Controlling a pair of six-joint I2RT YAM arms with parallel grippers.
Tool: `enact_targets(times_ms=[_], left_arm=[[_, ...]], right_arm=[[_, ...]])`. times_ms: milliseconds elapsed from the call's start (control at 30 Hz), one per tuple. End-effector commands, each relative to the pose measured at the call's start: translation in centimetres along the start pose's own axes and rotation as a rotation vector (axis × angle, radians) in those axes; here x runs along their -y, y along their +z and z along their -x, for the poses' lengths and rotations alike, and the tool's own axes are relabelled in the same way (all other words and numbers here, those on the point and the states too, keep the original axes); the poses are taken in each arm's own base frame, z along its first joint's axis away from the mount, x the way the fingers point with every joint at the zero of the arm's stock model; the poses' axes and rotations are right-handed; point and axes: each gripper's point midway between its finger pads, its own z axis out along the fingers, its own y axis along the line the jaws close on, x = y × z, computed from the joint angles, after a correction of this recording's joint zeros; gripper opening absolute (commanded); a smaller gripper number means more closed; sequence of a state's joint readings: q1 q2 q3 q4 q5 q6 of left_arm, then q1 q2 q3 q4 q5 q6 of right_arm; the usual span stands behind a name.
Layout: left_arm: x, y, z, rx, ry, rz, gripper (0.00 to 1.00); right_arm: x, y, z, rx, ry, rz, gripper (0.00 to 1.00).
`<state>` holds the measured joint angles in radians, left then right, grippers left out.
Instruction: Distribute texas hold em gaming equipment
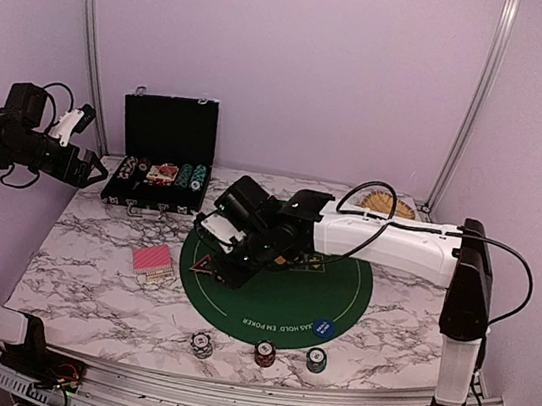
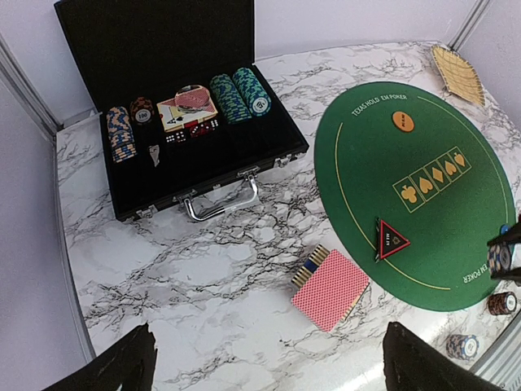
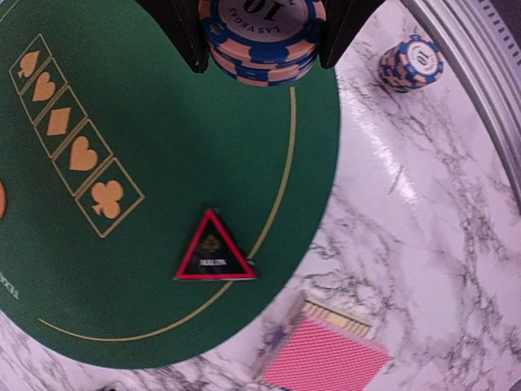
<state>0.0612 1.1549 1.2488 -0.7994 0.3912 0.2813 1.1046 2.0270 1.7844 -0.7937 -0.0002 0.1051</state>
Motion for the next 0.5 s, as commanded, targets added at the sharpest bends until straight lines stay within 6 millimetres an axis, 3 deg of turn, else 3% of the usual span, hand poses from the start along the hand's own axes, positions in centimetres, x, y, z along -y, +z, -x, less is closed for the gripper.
enact_targets(times_ms=[0, 100, 267, 467], left_arm=[[0.2, -0.9, 0.1, 0.0, 0.016, 0.008, 0.99], [0.2, -1.0, 0.0, -0.001, 0.016, 0.009, 0.99], [0.2, -0.9, -0.1, -0.006, 0.017, 0.005, 0.99], [0.2, -0.7, -0.5, -0.018, 0.019, 0.002, 0.99]], right_arm=[[7.3, -2.4, 2.2, 0.073, 0.111, -0.112, 0.07], [12.9, -2.5, 2.5, 0.101, 0.194, -0.172, 0.07], [20.6, -1.7, 2.1, 0.109, 0.287, -0.261, 0.07], [27.3, 1.0, 0.7, 0.074, 0.351, -0.344, 0.07]])
